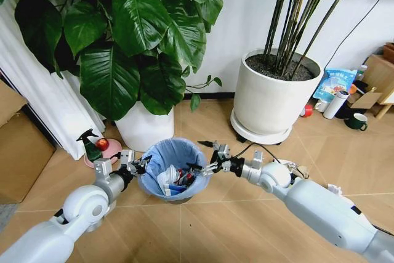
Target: Pick up the trash bin and place the garbage on the floor into it.
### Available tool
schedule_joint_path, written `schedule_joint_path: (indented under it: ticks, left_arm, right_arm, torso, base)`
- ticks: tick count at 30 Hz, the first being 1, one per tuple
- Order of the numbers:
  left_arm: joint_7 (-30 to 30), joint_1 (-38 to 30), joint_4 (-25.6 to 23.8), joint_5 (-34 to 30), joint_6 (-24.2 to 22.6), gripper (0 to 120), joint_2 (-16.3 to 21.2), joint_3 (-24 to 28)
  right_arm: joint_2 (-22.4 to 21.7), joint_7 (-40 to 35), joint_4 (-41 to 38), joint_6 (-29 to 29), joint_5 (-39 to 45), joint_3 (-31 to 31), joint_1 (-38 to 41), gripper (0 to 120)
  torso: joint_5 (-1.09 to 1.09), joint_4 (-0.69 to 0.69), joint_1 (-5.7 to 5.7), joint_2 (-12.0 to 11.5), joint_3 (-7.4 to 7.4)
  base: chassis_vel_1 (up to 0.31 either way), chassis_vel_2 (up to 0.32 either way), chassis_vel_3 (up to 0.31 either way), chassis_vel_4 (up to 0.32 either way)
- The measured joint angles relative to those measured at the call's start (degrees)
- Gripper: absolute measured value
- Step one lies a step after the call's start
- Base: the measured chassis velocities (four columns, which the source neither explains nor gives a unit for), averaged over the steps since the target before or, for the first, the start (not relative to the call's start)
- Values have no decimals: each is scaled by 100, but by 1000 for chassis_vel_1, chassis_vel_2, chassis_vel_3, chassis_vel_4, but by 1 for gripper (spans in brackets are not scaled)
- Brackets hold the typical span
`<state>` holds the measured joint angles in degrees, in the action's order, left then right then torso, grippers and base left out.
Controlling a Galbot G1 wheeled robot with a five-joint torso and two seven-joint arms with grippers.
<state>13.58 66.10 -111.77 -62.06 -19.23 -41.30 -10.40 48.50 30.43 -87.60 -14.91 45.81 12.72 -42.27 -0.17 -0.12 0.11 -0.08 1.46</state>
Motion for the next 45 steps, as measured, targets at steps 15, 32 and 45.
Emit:
schedule_joint_path:
  ticks: [15, 32, 45]
  left_arm:
    - [62, 318, -214, 209, 24, 1, -54, -408]
    - [-21, 298, -154, 323, 50, 1, -89, -309]
    - [-19, 377, -259, 345, 50, 1, -57, -312]
  right_arm:
    - [327, -1267, 169, 57, -778, -3679, -2905, 100]
    - [2032, -836, 554, -6, -1320, -5821, -4103, 100]
    - [2217, -806, 589, -19, -1244, -5871, -4116, 100]
  torso:
    - [3, -2, -1, 0, 0]
    - [0, -1, -1, 0, 0]
    - [0, 0, 0, -1, 0]
  base:
    - [0, 0, 0, 0]
    - [0, 0, 0, 0]
    - [0, 0, 0, 0]
